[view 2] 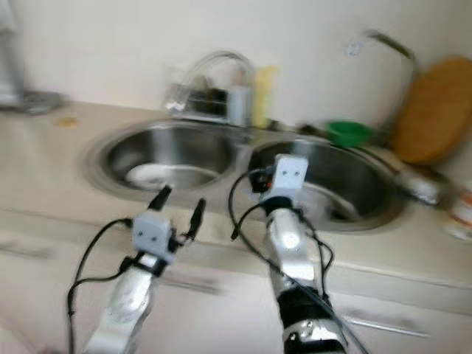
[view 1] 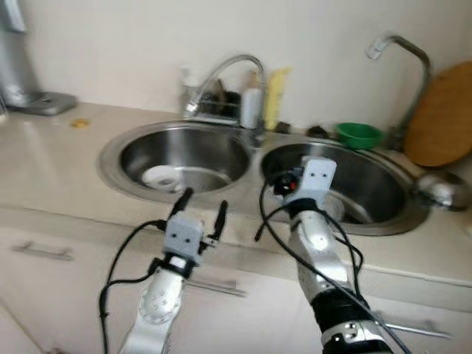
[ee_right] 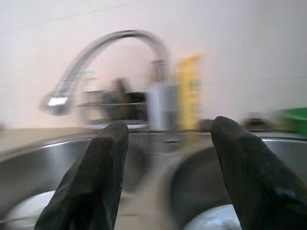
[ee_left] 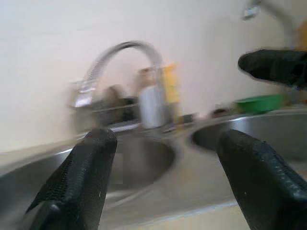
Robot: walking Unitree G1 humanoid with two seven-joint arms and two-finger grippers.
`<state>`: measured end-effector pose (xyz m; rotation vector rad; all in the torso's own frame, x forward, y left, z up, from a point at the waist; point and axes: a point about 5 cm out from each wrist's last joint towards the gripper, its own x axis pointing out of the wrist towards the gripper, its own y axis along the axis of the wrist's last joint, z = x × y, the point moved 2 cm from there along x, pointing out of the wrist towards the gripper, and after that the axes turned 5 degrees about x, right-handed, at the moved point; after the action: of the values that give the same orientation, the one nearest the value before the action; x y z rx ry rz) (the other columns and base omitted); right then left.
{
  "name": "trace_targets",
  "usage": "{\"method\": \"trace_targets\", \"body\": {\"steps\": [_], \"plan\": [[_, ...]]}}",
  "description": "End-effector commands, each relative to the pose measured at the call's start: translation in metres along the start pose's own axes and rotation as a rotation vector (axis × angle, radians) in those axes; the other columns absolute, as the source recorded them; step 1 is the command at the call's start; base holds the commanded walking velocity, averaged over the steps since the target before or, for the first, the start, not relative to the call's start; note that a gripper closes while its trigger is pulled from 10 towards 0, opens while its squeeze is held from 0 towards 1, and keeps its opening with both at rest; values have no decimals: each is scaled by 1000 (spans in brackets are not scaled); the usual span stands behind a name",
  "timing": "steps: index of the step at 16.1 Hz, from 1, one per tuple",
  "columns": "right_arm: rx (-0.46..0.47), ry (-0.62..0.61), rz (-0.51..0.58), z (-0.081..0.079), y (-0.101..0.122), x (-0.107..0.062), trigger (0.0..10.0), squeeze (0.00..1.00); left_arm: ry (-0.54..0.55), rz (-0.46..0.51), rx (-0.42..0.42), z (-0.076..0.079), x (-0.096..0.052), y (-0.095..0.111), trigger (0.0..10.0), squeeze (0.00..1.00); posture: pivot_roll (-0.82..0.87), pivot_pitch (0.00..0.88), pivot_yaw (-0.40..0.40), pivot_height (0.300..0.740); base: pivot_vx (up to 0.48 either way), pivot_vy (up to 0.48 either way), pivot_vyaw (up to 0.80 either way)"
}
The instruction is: Kitchen organization
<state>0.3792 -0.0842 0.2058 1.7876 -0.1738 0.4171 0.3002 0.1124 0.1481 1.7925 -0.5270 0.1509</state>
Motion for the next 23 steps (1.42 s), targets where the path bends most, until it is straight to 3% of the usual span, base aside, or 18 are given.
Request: {"method": "trace_targets", "body": {"steps": [1,12,20,23], "plan": [[14,-5,36,-1,8,2,10000,0,5,8,2,-2,3,2,10000,0,84,0,-52,740,0,480,0],[-3,41,66,-5,8,-9,10000,0,4,14,6,-2,2,3,10000,0,80,0,-50,740,0,467,0],[-21,55,51,0,2,-22,10000,0,2,30,9,0,2,4,10000,0,72,0,-43,740,0,0,0],[-15,68,38,-2,-1,-27,10000,0,-7,28,11,1,2,4,10000,0,69,0,-41,740,0,0,-646]]}}
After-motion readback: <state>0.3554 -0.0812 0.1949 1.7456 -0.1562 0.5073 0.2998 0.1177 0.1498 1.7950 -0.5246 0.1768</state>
